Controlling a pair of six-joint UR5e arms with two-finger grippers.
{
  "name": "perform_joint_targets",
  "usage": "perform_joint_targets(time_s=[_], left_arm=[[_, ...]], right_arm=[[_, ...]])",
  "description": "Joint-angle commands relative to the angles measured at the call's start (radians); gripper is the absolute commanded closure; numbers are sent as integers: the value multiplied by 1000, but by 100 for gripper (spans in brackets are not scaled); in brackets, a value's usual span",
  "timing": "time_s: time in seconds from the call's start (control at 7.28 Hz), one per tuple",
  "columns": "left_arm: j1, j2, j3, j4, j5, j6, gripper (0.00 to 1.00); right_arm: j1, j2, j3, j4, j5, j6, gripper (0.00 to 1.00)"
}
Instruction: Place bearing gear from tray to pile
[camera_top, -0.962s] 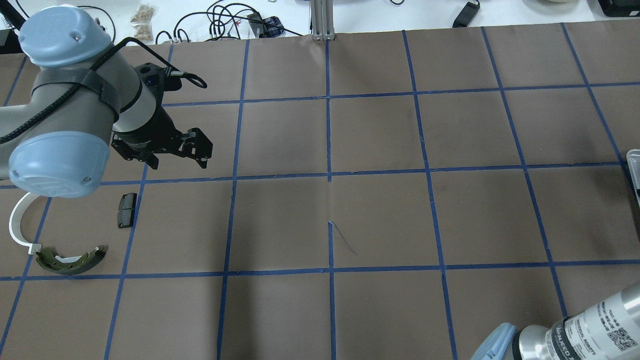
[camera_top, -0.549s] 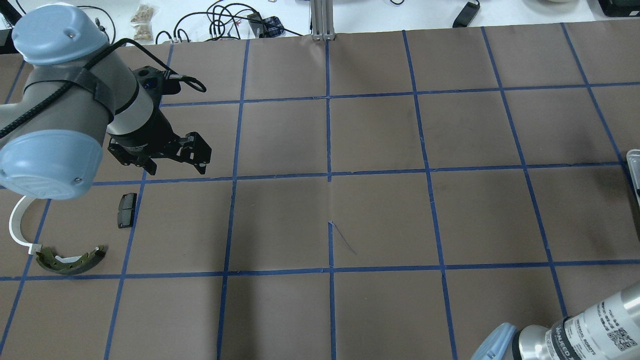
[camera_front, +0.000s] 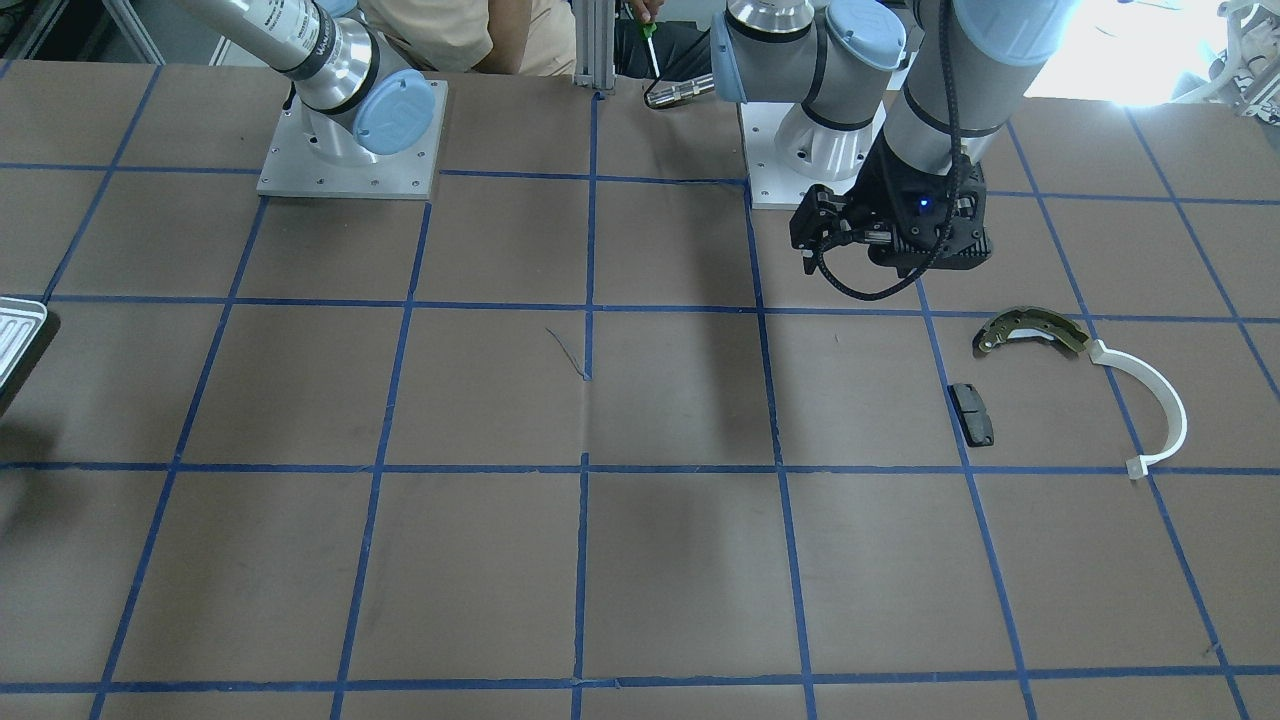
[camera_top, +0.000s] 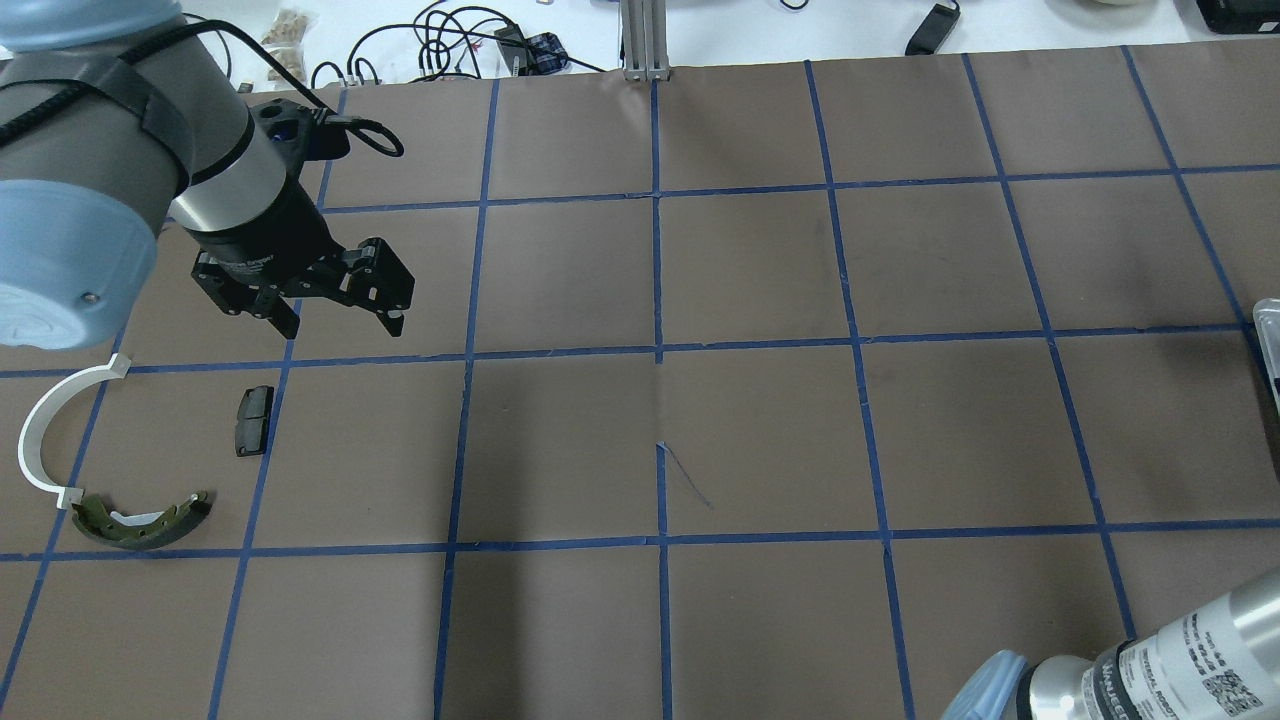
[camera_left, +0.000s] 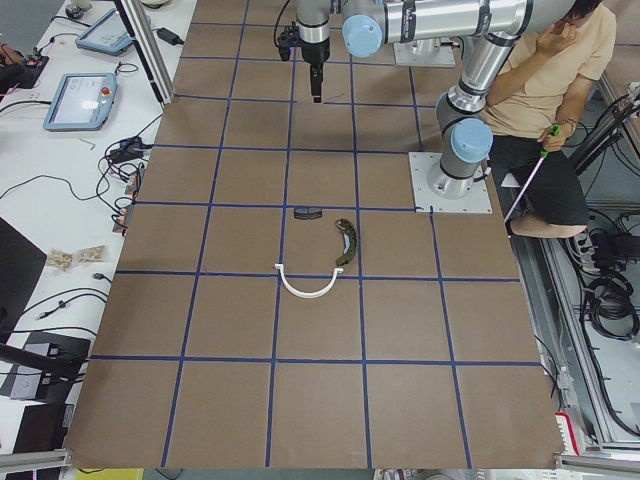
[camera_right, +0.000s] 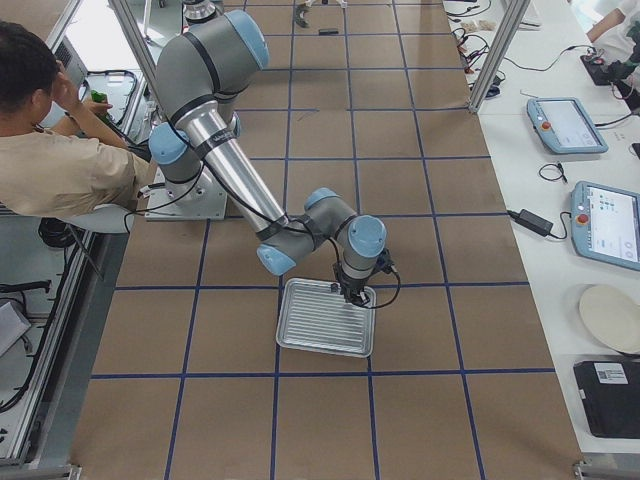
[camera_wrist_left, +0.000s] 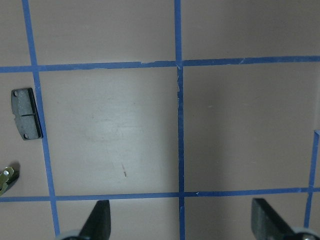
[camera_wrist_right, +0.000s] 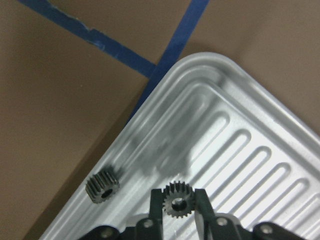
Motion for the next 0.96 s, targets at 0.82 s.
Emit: perform_joint_targets(time_s=[0.82], left_arm=[[9,-9,4,-34,8,14,0]], right_arm=[[986,-291,255,121,53,1429,96]])
